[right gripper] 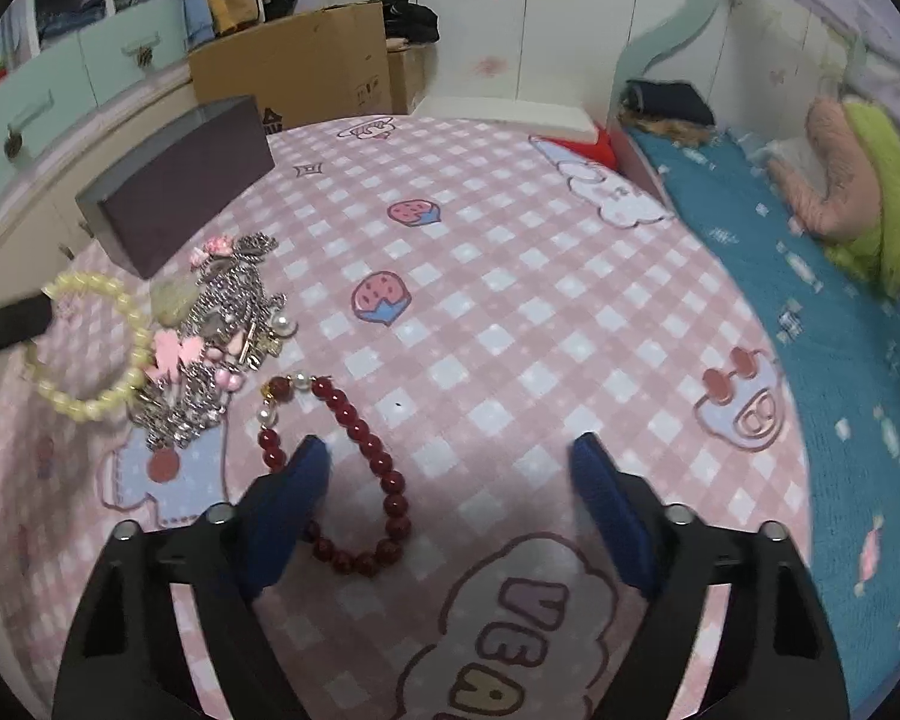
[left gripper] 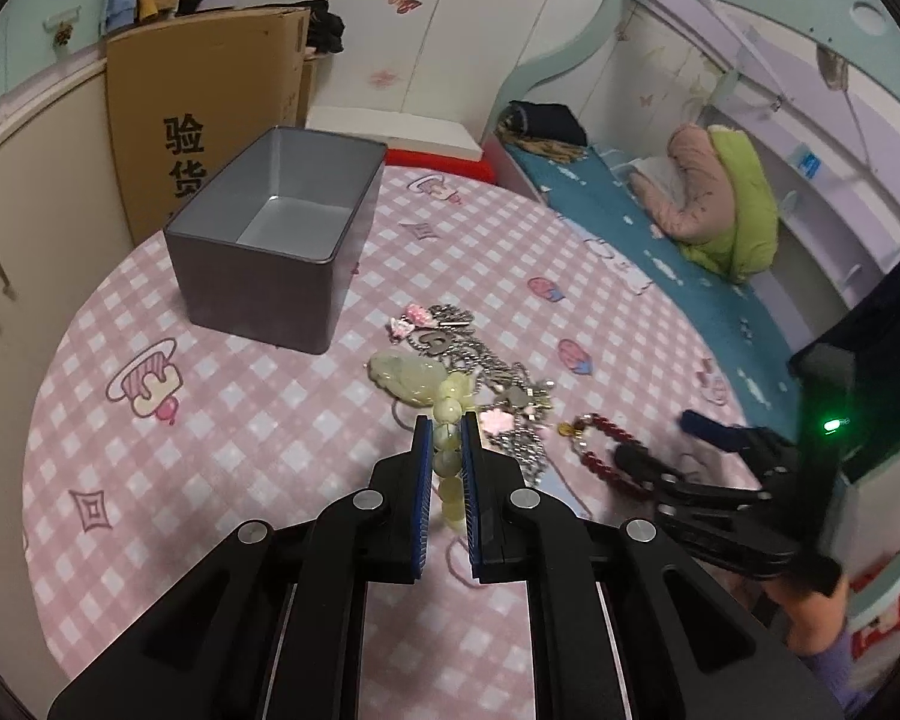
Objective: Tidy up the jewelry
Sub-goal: 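Grasp the cream bead bracelet with the left gripper while the right grasps the red bead bracelet, then carry both bracelets into the grey tin and open both grippers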
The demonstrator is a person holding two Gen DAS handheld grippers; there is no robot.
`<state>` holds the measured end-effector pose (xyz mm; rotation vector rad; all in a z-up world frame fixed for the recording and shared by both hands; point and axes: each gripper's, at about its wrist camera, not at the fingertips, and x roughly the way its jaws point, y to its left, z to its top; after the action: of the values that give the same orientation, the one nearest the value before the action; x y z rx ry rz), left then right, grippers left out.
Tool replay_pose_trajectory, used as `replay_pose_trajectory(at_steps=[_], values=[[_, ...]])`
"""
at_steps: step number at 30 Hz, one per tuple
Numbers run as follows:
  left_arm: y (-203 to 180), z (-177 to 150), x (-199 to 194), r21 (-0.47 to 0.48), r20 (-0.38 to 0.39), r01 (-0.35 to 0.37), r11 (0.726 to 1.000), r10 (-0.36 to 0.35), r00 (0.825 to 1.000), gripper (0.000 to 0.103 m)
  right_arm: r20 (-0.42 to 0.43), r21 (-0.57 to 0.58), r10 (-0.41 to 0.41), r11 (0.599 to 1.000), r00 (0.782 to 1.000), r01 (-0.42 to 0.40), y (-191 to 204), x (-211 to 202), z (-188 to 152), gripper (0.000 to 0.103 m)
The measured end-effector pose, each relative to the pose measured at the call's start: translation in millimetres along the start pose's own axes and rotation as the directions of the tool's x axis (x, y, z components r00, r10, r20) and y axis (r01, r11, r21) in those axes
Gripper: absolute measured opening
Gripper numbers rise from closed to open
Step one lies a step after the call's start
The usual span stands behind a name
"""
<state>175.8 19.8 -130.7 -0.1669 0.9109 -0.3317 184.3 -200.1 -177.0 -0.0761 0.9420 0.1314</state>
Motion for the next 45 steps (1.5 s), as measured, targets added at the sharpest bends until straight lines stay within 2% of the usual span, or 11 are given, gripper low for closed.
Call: replay_pose_trajectory(at_steps=[2,6,7,9,15,20,25,32,38,41,45], values=[[-2,-1,-9,0.008,0.015,0.013,1.000,-0.013,1.000,0.010,-0.005,-0.012,0.016,1.000,1.000,-0.016,4,-2,0,0.060],[-4,-2,-19,0.023,0.030,0.016,1.000,-0.017,0.999,0.010,-0.015,-0.045,0.040,0.998,0.999,-0.041,11,-7,-2,0.030],[-4,-2,-20,0.024,0.030,0.022,0.999,-0.023,0.999,0.010,-0.019,-0.051,0.051,0.997,0.999,-0.052,12,-8,-3,0.026],[-4,-3,-22,0.025,0.029,0.030,0.999,-0.031,0.999,0.010,-0.026,-0.057,0.074,0.995,0.997,-0.075,15,-8,-4,0.008],[-4,0,-31,0.036,0.036,0.043,0.998,-0.044,0.998,0.010,-0.035,-0.011,0.137,0.990,0.990,-0.137,10,-11,-3,0.007],[-7,10,-41,0.052,0.060,0.059,0.997,-0.062,0.996,0.010,0.031,-0.009,0.134,0.991,0.990,-0.134,14,-34,6,0.007],[-7,32,-59,0.068,0.104,0.088,0.994,-0.095,0.990,0.010,0.100,-0.032,0.137,0.990,0.985,-0.135,23,-58,27,0.007],[13,82,-76,0.078,0.169,0.047,0.996,-0.060,0.984,0.010,0.182,-0.062,0.160,0.987,0.970,-0.151,35,-81,70,0.007],[54,124,-59,0.025,0.132,-0.011,1.000,0.008,0.991,0.010,0.222,-0.104,0.202,0.978,0.954,-0.183,60,-86,114,0.007],[69,132,-53,0.014,0.133,-0.027,1.000,0.025,0.991,0.010,0.237,-0.117,0.230,0.971,0.944,-0.207,79,-84,136,0.007],[88,141,-12,0.005,0.040,-0.030,1.000,0.030,0.999,0.010,0.245,-0.117,0.275,0.960,0.930,-0.253,104,-73,166,0.007]])
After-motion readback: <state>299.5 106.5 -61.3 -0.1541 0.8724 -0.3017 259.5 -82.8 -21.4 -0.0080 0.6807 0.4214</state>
